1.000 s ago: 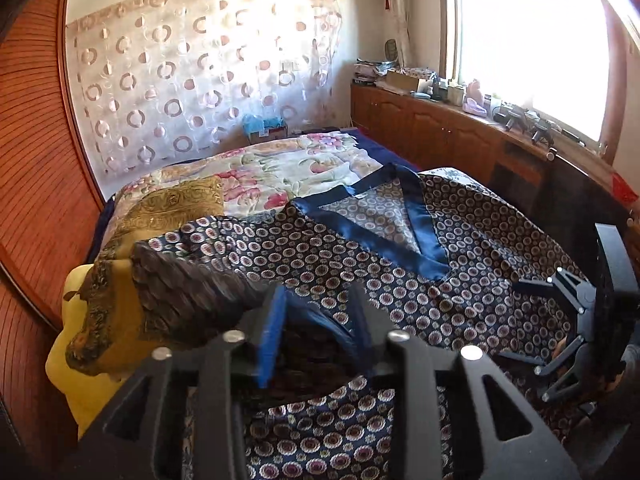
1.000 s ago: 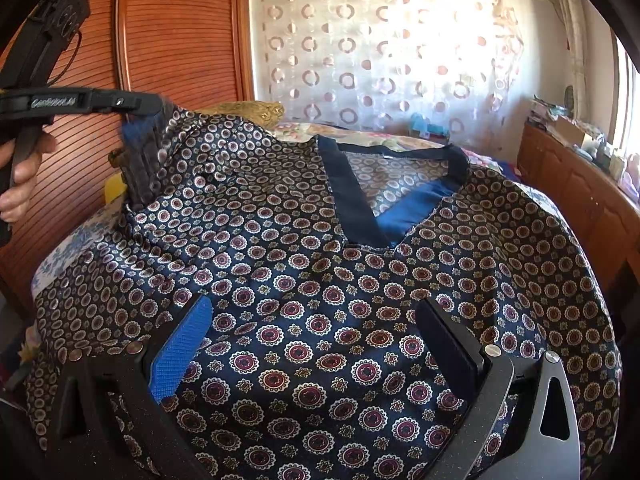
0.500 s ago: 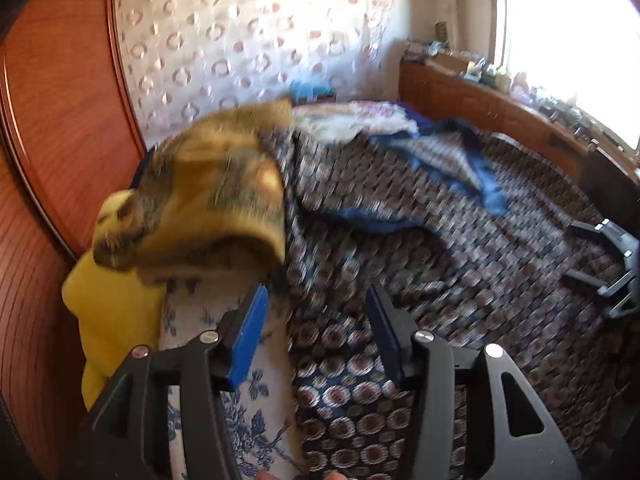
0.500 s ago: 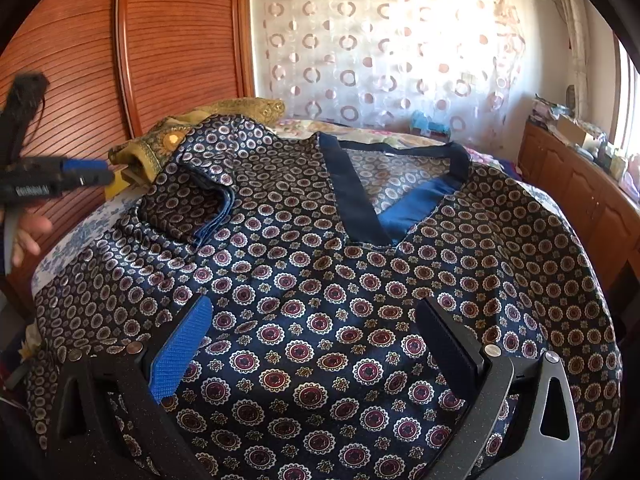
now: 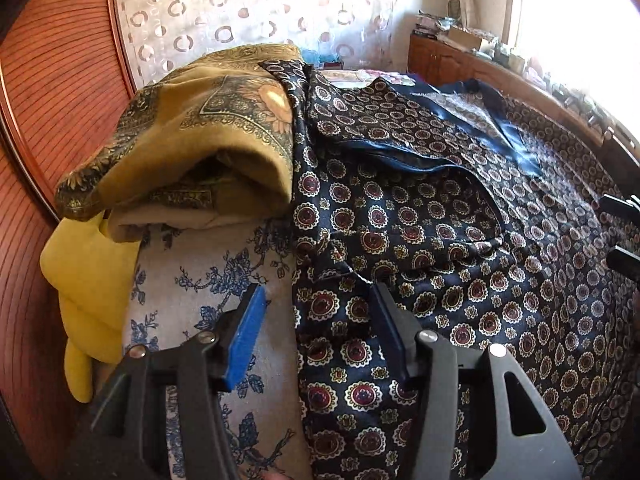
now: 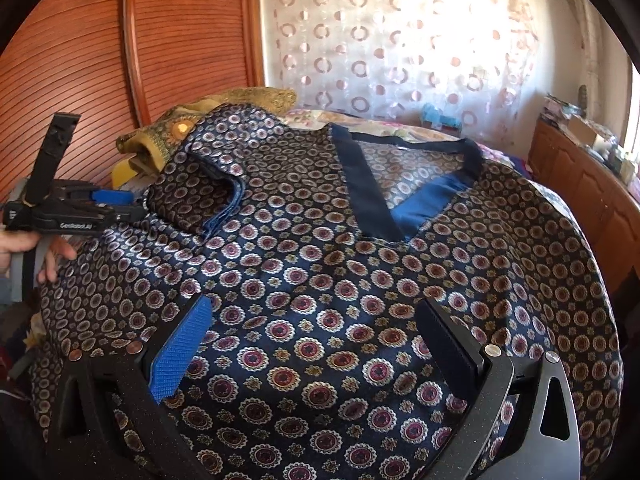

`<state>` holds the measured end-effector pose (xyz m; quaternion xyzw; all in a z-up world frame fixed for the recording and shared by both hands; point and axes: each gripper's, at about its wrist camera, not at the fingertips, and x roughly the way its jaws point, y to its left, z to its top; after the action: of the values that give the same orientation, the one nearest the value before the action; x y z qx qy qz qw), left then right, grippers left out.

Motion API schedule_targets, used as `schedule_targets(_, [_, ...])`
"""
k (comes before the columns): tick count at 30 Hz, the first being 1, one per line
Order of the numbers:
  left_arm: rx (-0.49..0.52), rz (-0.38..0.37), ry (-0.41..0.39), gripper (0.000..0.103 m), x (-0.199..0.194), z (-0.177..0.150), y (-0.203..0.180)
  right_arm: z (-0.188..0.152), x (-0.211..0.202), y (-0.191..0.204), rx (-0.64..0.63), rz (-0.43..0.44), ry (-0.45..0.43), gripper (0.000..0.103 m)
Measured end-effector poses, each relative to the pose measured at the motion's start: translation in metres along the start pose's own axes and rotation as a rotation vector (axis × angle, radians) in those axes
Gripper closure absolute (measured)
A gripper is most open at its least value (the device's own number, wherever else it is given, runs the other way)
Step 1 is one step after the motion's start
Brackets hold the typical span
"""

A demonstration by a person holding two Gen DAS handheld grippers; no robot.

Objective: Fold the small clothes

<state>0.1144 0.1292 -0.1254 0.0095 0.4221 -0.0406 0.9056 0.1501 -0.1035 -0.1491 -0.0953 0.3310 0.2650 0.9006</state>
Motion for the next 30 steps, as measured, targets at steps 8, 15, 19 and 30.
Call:
schedule_targets(8, [-0.018, -0.004, -0.025, 0.047, 0.002, -0.002, 0.004, 0.053, 0.018, 0.015, -0.064, 0.08, -0.01, 0.0])
schedule_targets(15, [-0.024, -0.01, -0.026, 0.047, -0.001, -0.005, 0.008, 0.099, 0.102, 0.049, -0.137, 0.147, 0.101, 0.0])
schedule_targets(19, [-0.023, -0.007, -0.028, 0.047, -0.003, -0.006, 0.009, 0.108, 0.147, 0.065, -0.144, 0.152, 0.166, 0.0])
schedule_targets(30, [-0.024, -0.007, -0.027, 0.047, -0.002, -0.005, 0.008, 0.139, 0.175, 0.047, -0.142, -0.058, 0.145, 0.007])
